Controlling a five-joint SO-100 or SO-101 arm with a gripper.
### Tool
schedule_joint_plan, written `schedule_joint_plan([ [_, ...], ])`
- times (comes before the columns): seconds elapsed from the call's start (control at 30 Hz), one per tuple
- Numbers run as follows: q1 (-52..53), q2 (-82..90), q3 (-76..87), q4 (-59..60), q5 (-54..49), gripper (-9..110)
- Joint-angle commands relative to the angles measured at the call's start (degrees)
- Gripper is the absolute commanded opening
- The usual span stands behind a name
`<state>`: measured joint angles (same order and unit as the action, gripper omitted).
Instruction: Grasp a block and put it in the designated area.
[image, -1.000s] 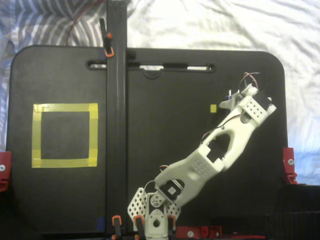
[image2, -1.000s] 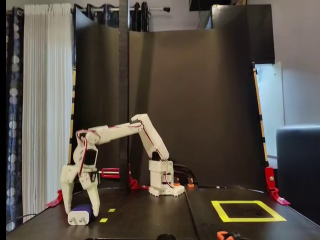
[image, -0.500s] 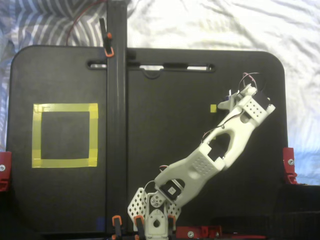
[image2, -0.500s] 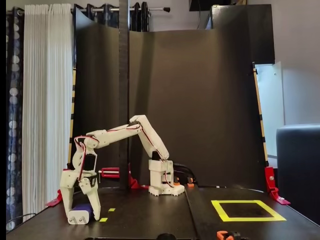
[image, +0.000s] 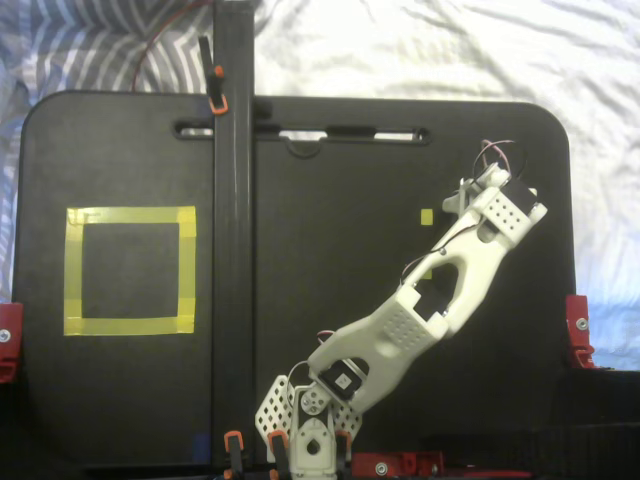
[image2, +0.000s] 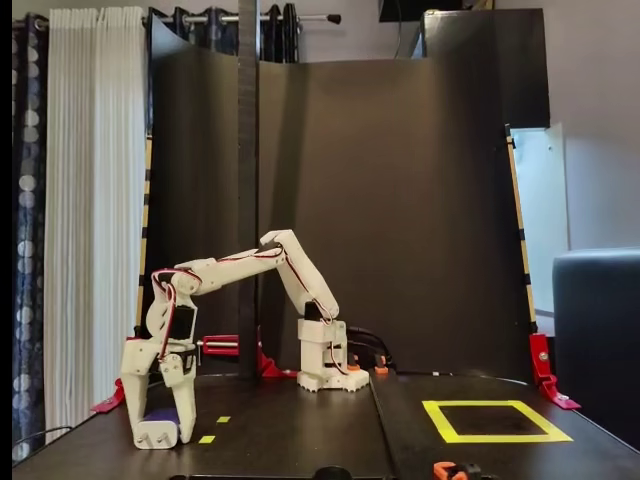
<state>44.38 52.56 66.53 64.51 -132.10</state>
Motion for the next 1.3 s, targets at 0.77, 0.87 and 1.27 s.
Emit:
schedule_joint_plan([
  [0.77, -4.83, 15.91, -0.7, 10.9, 5.71, 20],
  [0.87, -6.06, 18.02, -0.7, 12.66, 7.03, 20],
  [1.27, -10.9, 19.25, -0.53, 14.68, 13.18, 20],
])
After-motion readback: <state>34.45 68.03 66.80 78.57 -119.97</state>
